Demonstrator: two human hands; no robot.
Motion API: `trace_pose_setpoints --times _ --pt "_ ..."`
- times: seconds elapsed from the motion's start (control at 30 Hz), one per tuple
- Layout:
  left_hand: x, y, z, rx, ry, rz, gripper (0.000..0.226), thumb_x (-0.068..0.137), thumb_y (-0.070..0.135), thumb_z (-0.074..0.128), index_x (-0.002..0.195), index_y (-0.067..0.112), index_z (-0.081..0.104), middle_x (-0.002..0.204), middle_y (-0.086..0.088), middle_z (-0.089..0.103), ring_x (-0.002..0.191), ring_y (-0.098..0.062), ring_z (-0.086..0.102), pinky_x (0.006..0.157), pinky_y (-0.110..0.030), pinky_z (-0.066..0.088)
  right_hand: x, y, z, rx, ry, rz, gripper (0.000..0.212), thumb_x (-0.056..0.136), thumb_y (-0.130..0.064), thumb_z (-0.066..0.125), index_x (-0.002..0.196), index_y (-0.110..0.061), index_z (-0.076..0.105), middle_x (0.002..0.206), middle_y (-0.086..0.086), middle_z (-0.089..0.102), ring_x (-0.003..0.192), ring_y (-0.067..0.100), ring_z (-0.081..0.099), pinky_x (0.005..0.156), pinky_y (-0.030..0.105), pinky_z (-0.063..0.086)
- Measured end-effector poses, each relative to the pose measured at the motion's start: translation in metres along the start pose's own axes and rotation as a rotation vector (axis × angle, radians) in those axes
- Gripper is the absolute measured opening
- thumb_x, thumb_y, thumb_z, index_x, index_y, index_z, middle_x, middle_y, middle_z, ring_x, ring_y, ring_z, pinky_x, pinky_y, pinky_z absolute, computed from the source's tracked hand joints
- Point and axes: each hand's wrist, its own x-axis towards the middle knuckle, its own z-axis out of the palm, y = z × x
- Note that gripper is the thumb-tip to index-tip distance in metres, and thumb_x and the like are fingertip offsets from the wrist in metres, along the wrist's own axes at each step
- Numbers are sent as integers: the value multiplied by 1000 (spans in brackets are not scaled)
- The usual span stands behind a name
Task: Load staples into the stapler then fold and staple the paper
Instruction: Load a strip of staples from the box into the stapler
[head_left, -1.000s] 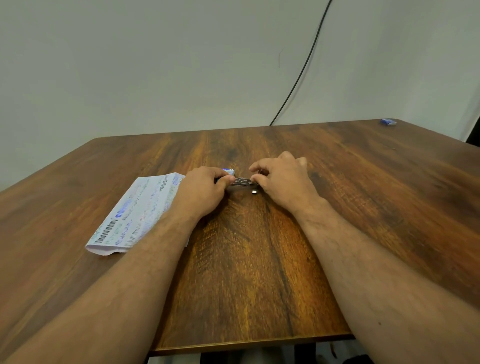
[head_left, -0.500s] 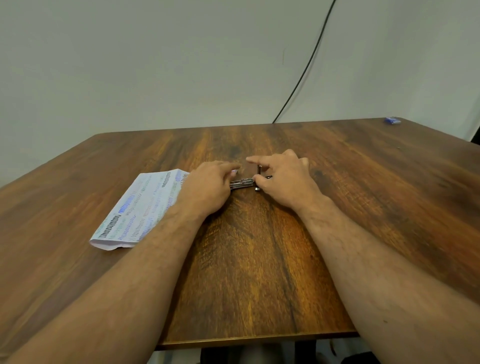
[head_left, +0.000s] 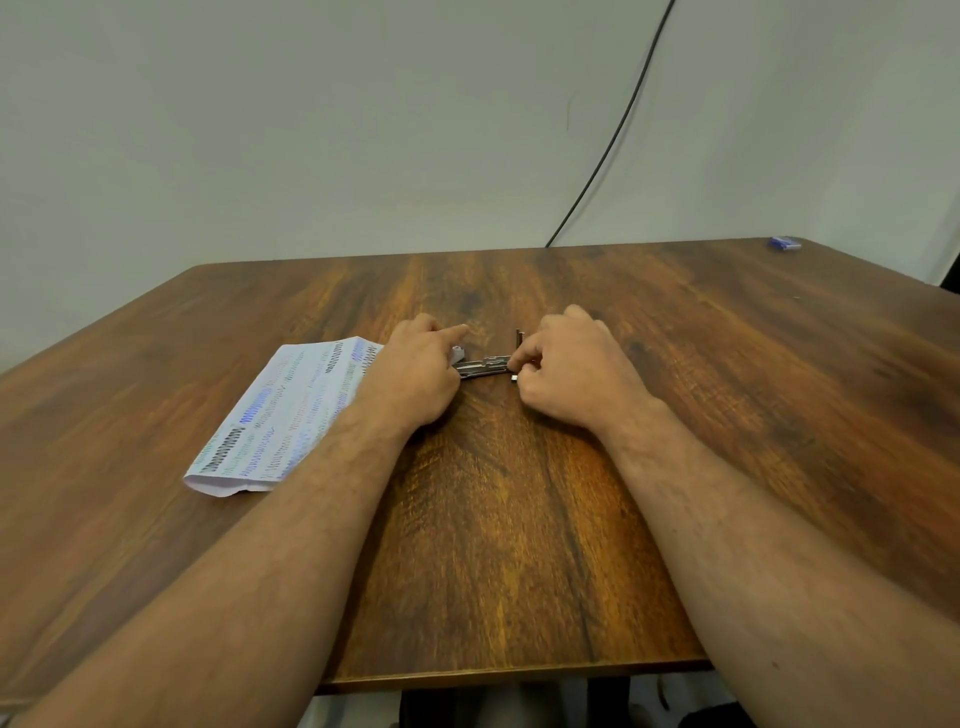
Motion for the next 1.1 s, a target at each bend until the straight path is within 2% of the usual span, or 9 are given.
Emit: trace_pose_setpoints --times 0.13,0.27,0.37,0.57,0.67,0.77,0.87,1.0,1.1 --pt "1 -2 -6 -14 -76 -38 59 93 4 48 147 27 51 158 -4 42 144 -27 38 117 -43 32 1 0 3 -10 -46 35 25 87 -28 59 99 -30 81 82 -16 58 93 12 42 93 39 43" --pt "2 -5 -6 -72 -18 -68 43 95 8 53 132 26 65 147 -4 53 132 -25 50 105 -38 41 3 2 4 5 -55 30 21 89 -33 61 94 -30 81 88 -11 68 96 15 46 91 39 46" --pt "2 -5 -6 -81 34 -90 33 95 11 57 123 25 69 142 -7 54 126 -26 53 95 -32 41 4 3 7 33 -51 5 17 87 -33 62 86 -30 79 81 -14 66 92 14 50 89 41 49" --pt "-4 5 -18 -171 237 -67 31 91 16 59 118 25 71 129 -2 54 125 -26 45 93 -30 36 2 -4 4 373 114 56 8 84 -24 69 84 -25 77 73 -15 70 72 3 65 75 23 55" --pt "-9 13 -22 -382 343 -24 23 87 18 66 107 27 74 115 7 55 116 -17 52 93 -31 47 4 -6 4 575 190 164 9 83 -17 71 82 -24 75 71 -10 73 69 4 70 69 20 57" --pt "-13 17 -21 -573 295 -90 22 84 19 68 103 29 76 110 7 64 95 -8 61 77 -17 48 5 -11 4 934 179 349 11 84 0 67 86 -11 69 76 9 76 66 16 75 58 34 62" --pt "-14 14 -21 -742 176 -140 24 83 16 69 102 29 78 104 1 70 87 -11 62 69 -19 46 6 -15 -1 1102 86 435 13 89 5 57 91 -5 65 79 15 74 59 18 72 51 29 60" --pt "-14 15 -26 -941 117 -194 18 83 9 75 96 21 78 109 -5 71 102 -17 65 78 -24 51 4 -16 -3 1133 -36 402 17 92 3 52 84 -8 63 65 12 66 44 18 59 38 23 47" --pt "-16 20 -28 -1134 70 -214 27 78 3 80 103 12 76 106 -11 73 89 -12 70 69 -18 54 6 -14 1 1103 -24 469 18 81 -6 51 69 -9 64 55 7 57 37 16 46 34 19 33"
